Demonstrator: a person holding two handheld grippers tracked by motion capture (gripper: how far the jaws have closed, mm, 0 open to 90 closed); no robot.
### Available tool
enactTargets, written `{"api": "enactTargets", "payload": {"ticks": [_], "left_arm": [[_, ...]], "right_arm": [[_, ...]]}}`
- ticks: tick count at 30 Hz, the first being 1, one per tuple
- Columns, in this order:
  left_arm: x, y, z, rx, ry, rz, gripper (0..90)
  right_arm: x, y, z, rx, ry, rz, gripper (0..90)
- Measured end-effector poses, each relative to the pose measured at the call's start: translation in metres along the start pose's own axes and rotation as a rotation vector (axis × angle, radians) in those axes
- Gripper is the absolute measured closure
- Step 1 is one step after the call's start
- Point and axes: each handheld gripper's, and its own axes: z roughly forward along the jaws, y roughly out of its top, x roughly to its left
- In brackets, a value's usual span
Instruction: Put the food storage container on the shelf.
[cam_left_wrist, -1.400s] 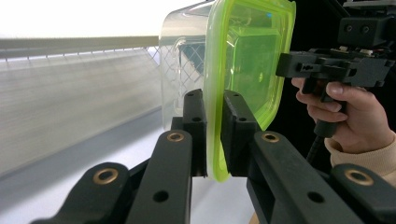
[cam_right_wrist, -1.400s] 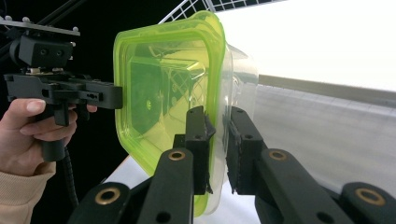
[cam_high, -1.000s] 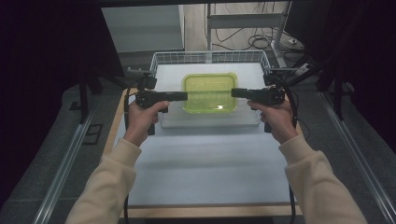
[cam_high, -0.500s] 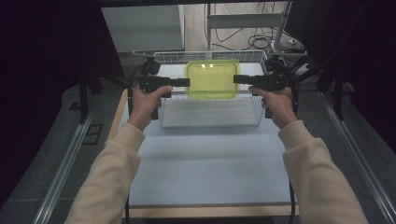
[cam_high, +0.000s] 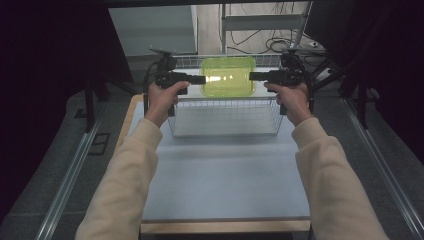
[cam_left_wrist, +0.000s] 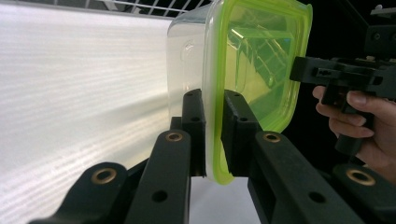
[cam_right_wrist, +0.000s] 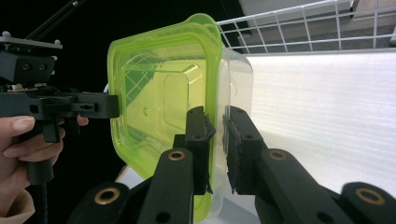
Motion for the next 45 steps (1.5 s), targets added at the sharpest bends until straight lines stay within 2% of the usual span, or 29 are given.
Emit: {"api": "enactTargets", "payload": {"ticks": [7, 13, 18, 20, 21, 23, 25, 26, 27, 28, 29, 30, 31, 32, 33, 34, 36, 37, 38, 39, 42, 43, 44, 45], "left_arm": [[0.013, 0.003, 0.011, 0.009, 0.027, -0.036, 80.6], [0.018, 0.006, 0.014, -0.008, 0.013, -0.055, 80.2], [0.020, 0.010, 0.018, -0.009, 0.031, -0.060, 78.0], [0.021, 0.010, 0.021, -0.009, 0.040, -0.065, 75.4], [0.022, 0.010, 0.022, -0.003, 0.042, -0.065, 72.3], [0.025, 0.010, 0.024, -0.011, 0.041, -0.074, 71.8], [0.026, 0.011, 0.025, -0.015, 0.049, -0.070, 68.4], [0.026, 0.010, 0.026, -0.015, 0.051, -0.069, 66.4], [0.026, 0.010, 0.027, -0.018, 0.053, -0.067, 66.4], [0.027, 0.010, 0.027, -0.028, 0.069, -0.065, 54.7], [0.027, 0.010, 0.027, -0.028, 0.069, -0.065, 49.5], [0.028, 0.010, 0.026, -0.040, 0.061, -0.062, 49.5], [0.028, 0.009, 0.025, -0.047, 0.061, -0.056, 41.5], [0.026, 0.008, 0.023, -0.063, 0.077, -0.038, 36.2], [0.026, 0.008, 0.023, -0.063, 0.077, -0.038, 33.5], [0.024, 0.006, 0.017, -0.092, 0.081, -0.025, 31.3], [0.022, 0.005, 0.012, -0.100, 0.082, -0.021, 27.0], [0.021, 0.003, 0.008, -0.108, 0.082, -0.012, 27.0], [0.016, -0.002, -0.001, -0.121, 0.082, 0.011, 25.5], [0.016, -0.002, -0.001, -0.121, 0.082, 0.011, 25.1], [0.006, -0.018, -0.019, -0.126, 0.070, 0.048, 23.9], [0.006, -0.018, -0.019, -0.126, 0.070, 0.048, 23.9], [0.002, -0.026, -0.026, -0.128, 0.069, 0.068, 23.9], [-0.003, -0.035, -0.033, -0.130, 0.060, 0.083, 23.9]], "right_arm": [[-0.009, 0.004, 0.012, 0.024, -0.014, 0.019, 80.1], [-0.014, 0.006, 0.019, 0.025, -0.023, 0.037, 79.5], [-0.019, 0.006, 0.026, 0.014, -0.044, 0.028, 76.5], [-0.020, 0.006, 0.029, 0.010, -0.057, 0.020, 73.2], [-0.020, 0.005, 0.031, 0.021, -0.087, 0.008, 69.0], [-0.021, 0.005, 0.033, 0.019, -0.090, 0.011, 68.5], [-0.023, 0.003, 0.034, 0.009, -0.090, 0.023, 66.1], [-0.022, 0.003, 0.035, 0.015, -0.115, 0.002, 61.2], [-0.022, 0.003, 0.035, 0.015, -0.115, 0.002, 61.2], [-0.023, 0.003, 0.034, 0.012, -0.128, 0.000, 55.4], [-0.023, 0.003, 0.034, 0.012, -0.128, 0.000, 55.4], [-0.024, 0.003, 0.033, 0.005, -0.138, 0.004, 53.0], [-0.025, 0.002, 0.029, -0.009, -0.145, -0.001, 50.4], [-0.024, 0.002, 0.027, -0.022, -0.149, -0.010, 48.4], [-0.023, 0.002, 0.023, -0.037, -0.152, -0.022, 46.7], [-0.022, 0.001, 0.019, -0.048, -0.145, -0.034, 45.3], [-0.020, 0.000, 0.016, -0.057, -0.139, -0.052, 44.1], [-0.018, -0.001, 0.012, -0.064, -0.134, -0.076, 42.8], [-0.012, -0.005, 0.005, -0.068, -0.117, -0.121, 39.7], [-0.009, -0.007, 0.001, -0.065, -0.110, -0.140, 38.1], [-0.001, -0.017, -0.010, -0.058, -0.088, -0.187, 35.6], [-0.001, -0.017, -0.010, -0.058, -0.088, -0.187, 35.6], [0.003, -0.027, -0.019, -0.058, -0.073, -0.222, 34.7], [0.005, -0.031, -0.021, -0.057, -0.069, -0.231, 34.5]]}}
